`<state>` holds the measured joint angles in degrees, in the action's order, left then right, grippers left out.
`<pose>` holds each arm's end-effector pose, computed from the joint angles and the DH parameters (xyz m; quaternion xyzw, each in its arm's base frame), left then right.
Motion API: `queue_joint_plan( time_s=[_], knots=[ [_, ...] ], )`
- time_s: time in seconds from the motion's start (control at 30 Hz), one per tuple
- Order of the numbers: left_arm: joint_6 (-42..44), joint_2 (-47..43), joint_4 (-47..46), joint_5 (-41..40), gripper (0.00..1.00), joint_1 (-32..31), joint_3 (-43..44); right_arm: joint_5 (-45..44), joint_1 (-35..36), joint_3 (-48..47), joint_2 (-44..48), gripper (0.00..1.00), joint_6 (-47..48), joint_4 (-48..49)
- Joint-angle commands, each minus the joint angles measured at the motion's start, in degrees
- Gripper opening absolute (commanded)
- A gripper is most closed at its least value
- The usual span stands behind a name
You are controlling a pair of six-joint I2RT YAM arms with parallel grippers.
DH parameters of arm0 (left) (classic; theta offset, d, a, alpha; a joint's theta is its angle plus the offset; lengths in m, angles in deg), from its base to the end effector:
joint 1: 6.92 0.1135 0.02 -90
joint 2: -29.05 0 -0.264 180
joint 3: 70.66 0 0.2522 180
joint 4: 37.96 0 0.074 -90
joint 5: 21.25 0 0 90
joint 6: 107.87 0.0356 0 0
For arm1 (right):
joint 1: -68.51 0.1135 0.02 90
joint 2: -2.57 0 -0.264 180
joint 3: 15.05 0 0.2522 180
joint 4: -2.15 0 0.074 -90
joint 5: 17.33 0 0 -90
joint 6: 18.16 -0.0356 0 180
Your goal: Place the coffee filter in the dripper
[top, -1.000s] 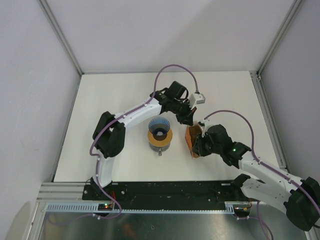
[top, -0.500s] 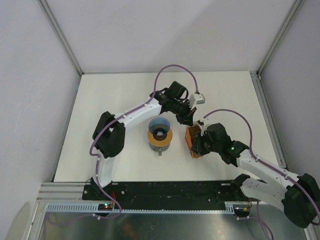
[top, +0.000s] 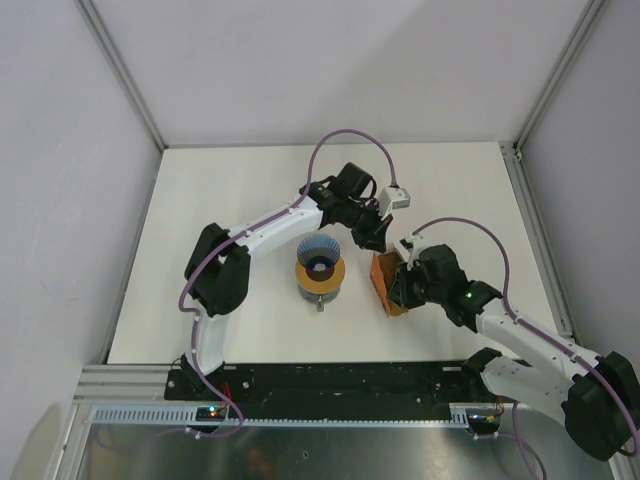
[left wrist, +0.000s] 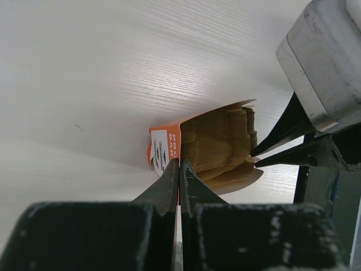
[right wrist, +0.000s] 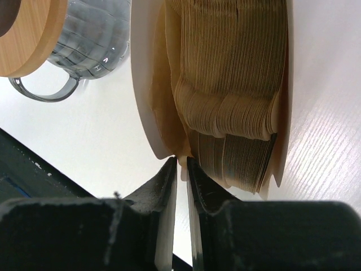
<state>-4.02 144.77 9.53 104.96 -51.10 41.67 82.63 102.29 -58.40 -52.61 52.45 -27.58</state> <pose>0.3089 -0.3295 0.2567 0.5254 0.7328 -0.3659 0.2305 0.1609 0.1150 0.2062 -0.1491 0.8969 0.2537 0.3301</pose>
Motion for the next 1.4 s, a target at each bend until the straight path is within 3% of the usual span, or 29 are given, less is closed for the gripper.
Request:
queue_joint_plan(
  time_s=[0.0, 0.73, 0.9, 1.17, 1.37],
  knots=[
    [0.8, -3.1, 1.2, 0.7, 0.00, -0.1, -0.4, -0.1, -0.2, 0.0, -0.7, 0.17, 0.8, 1.0],
    [-1.9, -3.3, 1.2, 0.6, 0.00, -0.3, -0.7, -9.8, 5.6, 0.0, -3.3, 0.12, -3.6, 6.3],
    [-3.2, -3.4, 1.2, -2.3, 0.00, -0.3, -0.2, -10.0, 5.7, -0.1, -3.3, 0.01, -3.3, 6.2],
    [-6.0, -2.9, 1.2, -11.2, 0.00, 0.0, 3.5, -11.4, 6.5, -3.6, 3.6, 0.00, -1.3, 0.1],
    [-7.2, -1.9, 1.2, -12.1, 0.00, 1.9, 5.4, -13.1, 7.2, -5.4, 8.0, 0.00, 0.1, -5.2]
  ],
)
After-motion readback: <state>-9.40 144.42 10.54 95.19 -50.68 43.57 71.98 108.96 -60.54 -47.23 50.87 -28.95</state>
